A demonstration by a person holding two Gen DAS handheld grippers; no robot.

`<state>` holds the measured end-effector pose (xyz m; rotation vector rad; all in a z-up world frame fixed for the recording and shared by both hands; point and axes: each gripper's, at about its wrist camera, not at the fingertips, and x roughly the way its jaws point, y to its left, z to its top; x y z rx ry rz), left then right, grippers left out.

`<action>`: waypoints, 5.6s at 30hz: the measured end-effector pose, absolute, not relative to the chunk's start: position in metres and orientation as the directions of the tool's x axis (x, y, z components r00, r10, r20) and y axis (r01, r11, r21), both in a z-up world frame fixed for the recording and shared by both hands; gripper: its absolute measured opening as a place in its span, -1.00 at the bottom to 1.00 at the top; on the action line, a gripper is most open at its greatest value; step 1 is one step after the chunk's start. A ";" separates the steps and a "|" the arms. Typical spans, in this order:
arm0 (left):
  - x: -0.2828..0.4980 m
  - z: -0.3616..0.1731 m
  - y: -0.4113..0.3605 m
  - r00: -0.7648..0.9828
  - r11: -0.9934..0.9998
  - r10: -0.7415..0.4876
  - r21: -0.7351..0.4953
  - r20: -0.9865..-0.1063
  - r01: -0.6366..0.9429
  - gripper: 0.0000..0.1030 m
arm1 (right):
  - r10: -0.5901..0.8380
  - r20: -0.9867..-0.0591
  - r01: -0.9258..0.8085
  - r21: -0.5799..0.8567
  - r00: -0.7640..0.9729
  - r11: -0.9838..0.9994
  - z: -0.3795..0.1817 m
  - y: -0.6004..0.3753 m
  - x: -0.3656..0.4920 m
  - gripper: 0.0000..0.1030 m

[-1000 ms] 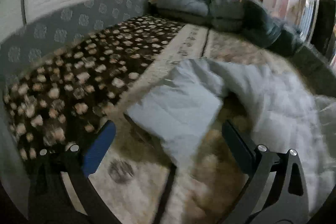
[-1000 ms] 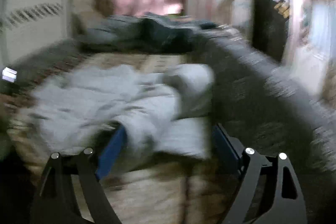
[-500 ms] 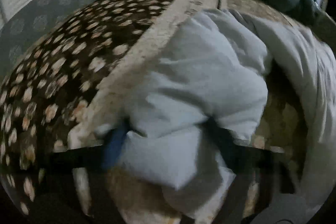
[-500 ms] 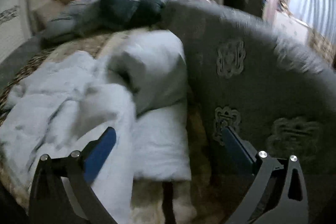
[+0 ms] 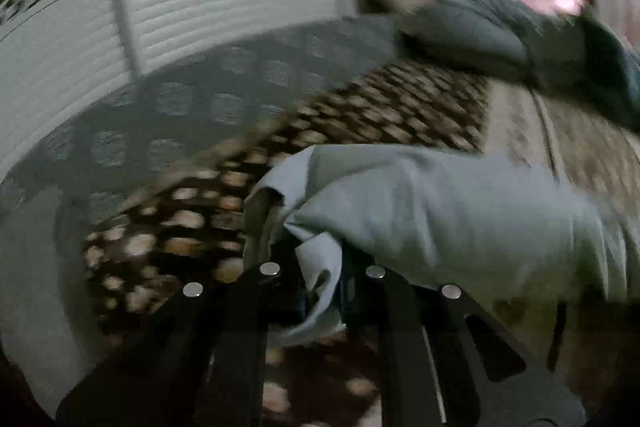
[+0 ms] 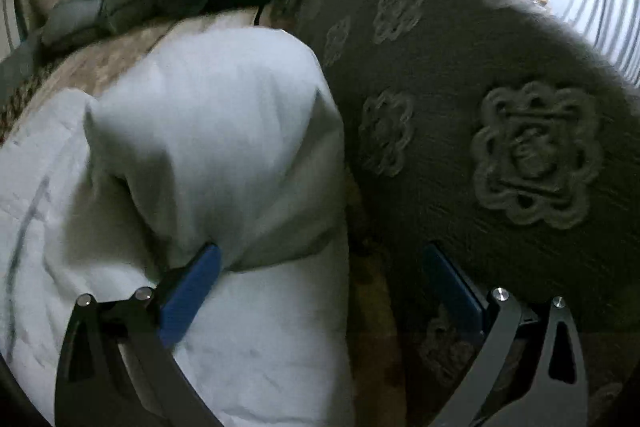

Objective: Fold large clothes

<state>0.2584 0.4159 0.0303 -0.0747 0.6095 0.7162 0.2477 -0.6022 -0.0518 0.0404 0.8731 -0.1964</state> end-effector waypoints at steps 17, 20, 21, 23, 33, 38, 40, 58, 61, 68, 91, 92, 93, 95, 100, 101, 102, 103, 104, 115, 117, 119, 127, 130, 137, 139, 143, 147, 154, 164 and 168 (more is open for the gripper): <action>0.151 0.066 0.344 0.734 0.805 0.499 -0.066 -0.460 -0.589 0.94 | 0.063 -0.834 0.337 0.289 0.549 0.896 -0.106 -0.634 0.152 0.56; 0.137 0.065 0.309 0.776 0.845 0.404 -0.128 -0.484 -0.519 0.94 | 0.122 -0.826 0.246 0.300 0.551 0.922 -0.096 -0.622 0.157 -0.57; 0.135 0.063 0.298 0.783 0.854 0.372 -0.147 -0.498 -0.499 0.94 | 0.124 -0.820 0.223 0.293 0.559 0.930 -0.088 -0.619 0.158 -0.63; 0.140 0.054 0.275 0.792 0.871 0.295 -0.190 -0.534 -0.453 0.94 | 0.117 -0.792 0.202 0.291 0.599 0.935 -0.062 -0.620 0.157 -0.74; 0.136 0.066 0.185 0.834 0.936 0.134 -0.209 -0.535 -0.285 0.94 | -0.162 -0.446 0.326 0.322 0.880 0.889 0.153 -0.699 0.110 -0.80; 0.153 0.087 0.173 0.867 0.936 0.104 -0.246 -0.487 -0.251 0.94 | -0.030 -0.438 0.146 0.234 0.898 0.961 0.204 -0.631 0.131 -0.80; 0.154 0.095 0.174 0.874 0.934 0.098 -0.259 -0.476 -0.246 0.94 | 0.060 -0.445 0.058 0.247 0.893 0.967 0.210 -0.594 0.141 -0.80; 0.150 0.158 0.180 0.890 0.948 0.114 -0.220 -0.442 -0.231 0.94 | 0.643 -0.286 -0.580 0.279 0.710 0.765 0.229 -0.287 0.149 0.96; 0.157 0.143 0.151 0.877 0.963 0.063 -0.203 -0.476 -0.179 0.94 | 0.555 -0.333 -0.470 0.305 0.762 0.828 0.215 -0.329 0.164 0.96; 0.194 0.063 0.068 0.769 0.970 -0.110 -0.236 -0.630 -0.054 0.94 | 0.369 -0.463 -0.225 0.337 0.806 0.914 0.151 -0.442 0.196 0.96; 0.342 -0.004 0.094 0.671 0.991 0.114 0.035 -0.732 -0.131 0.93 | 0.255 -0.761 -0.039 0.290 0.596 0.956 -0.063 -0.507 0.336 0.96; 0.337 -0.004 0.100 0.676 0.990 0.114 0.026 -0.728 -0.139 0.94 | 0.261 -0.774 -0.044 0.290 0.577 0.956 -0.072 -0.503 0.347 0.96; 0.335 -0.005 0.109 0.674 0.990 0.095 0.000 -0.732 -0.139 0.94 | 0.262 -0.791 -0.047 0.284 0.552 0.958 -0.080 -0.497 0.357 0.96; 0.324 -0.008 0.125 0.676 0.986 0.064 -0.057 -0.734 -0.155 0.94 | 0.289 -0.803 -0.053 0.307 0.521 0.950 -0.093 -0.488 0.376 0.96; 0.303 -0.012 0.136 0.699 0.985 0.080 -0.053 -0.711 -0.166 0.94 | 0.530 -0.746 -0.072 0.551 0.403 0.831 -0.129 -0.469 0.400 0.77; 0.301 -0.009 0.137 0.705 0.983 0.089 -0.052 -0.704 -0.175 0.94 | 0.540 -0.739 -0.085 0.558 0.403 0.826 -0.129 -0.466 0.400 0.42; 0.299 -0.008 0.137 0.708 0.981 0.091 -0.059 -0.700 -0.184 0.94 | 0.554 -0.722 -0.095 0.571 0.415 0.815 -0.127 -0.467 0.399 0.18; 0.296 -0.003 0.142 0.720 0.974 0.085 -0.094 -0.689 -0.205 0.94 | 0.561 -0.703 -0.096 0.584 0.437 0.806 -0.123 -0.471 0.397 -0.31; 0.293 0.002 0.147 0.732 0.964 0.082 -0.134 -0.676 -0.232 0.94 | 0.563 -0.679 -0.102 0.592 0.470 0.799 -0.115 -0.478 0.394 -0.61; 0.291 0.009 0.193 0.692 0.902 0.237 -0.111 -0.682 -0.418 0.94 | 0.112 -0.556 0.106 0.345 0.824 0.932 -0.028 -0.568 0.344 -0.91; 0.284 -0.002 0.211 0.666 0.878 0.258 -0.118 -0.700 -0.464 0.94 | 0.073 -0.596 0.146 0.310 0.799 0.940 -0.038 -0.586 0.344 -0.90; 0.274 -0.017 0.230 0.633 0.856 0.279 -0.112 -0.722 -0.505 0.94 | 0.118 -0.704 0.082 0.244 0.700 0.966 -0.056 -0.586 0.351 -0.71; 0.235 -0.059 0.321 0.527 0.687 0.324 -0.188 -0.785 -0.702 0.94 | 0.058 -0.590 0.027 0.134 0.805 0.991 -0.020 -0.582 0.268 0.82; 0.226 -0.064 0.344 0.492 0.650 0.367 -0.161 -0.789 -0.743 0.94 | 0.081 -0.568 0.010 0.155 0.819 0.988 -0.018 -0.580 0.249 0.87; 0.253 -0.081 0.365 0.513 0.689 0.310 -0.183 -0.800 -0.701 0.38 | 0.153 -0.614 -0.048 0.184 0.774 0.982 -0.042 -0.547 0.242 0.87; 0.273 -0.076 0.357 0.466 0.708 0.350 -0.096 -0.813 -0.700 -0.26 | 0.166 -0.611 -0.064 0.185 0.774 0.981 -0.040 -0.545 0.241 0.87; 0.301 -0.010 0.316 0.536 0.766 0.480 0.034 -0.695 -0.642 -0.72 | 0.155 -0.600 -0.053 0.184 0.785 0.982 -0.025 -0.552 0.241 0.87; 0.323 0.075 0.249 0.752 0.879 0.335 -0.100 -0.567 -0.466 -0.72 | 0.158 -0.576 -0.048 0.202 0.802 0.978 -0.010 -0.556 0.245 0.87; 0.295 0.173 0.025 0.899 0.973 -0.201 -0.187 -0.389 0.136 -0.32 | 0.193 -0.539 -0.058 0.258 0.820 0.965 0.013 -0.559 0.243 0.87; 0.248 0.170 -0.029 0.830 0.906 -0.416 -0.245 -0.371 0.345 0.94 | 0.216 -0.504 -0.075 0.285 0.836 0.956 0.036 -0.557 0.234 0.87; 0.251 0.150 0.020 0.843 0.934 -0.338 -0.255 -0.419 0.248 0.94 | 0.268 -0.512 -0.116 0.310 0.816 0.944 0.034 -0.528 0.255 0.87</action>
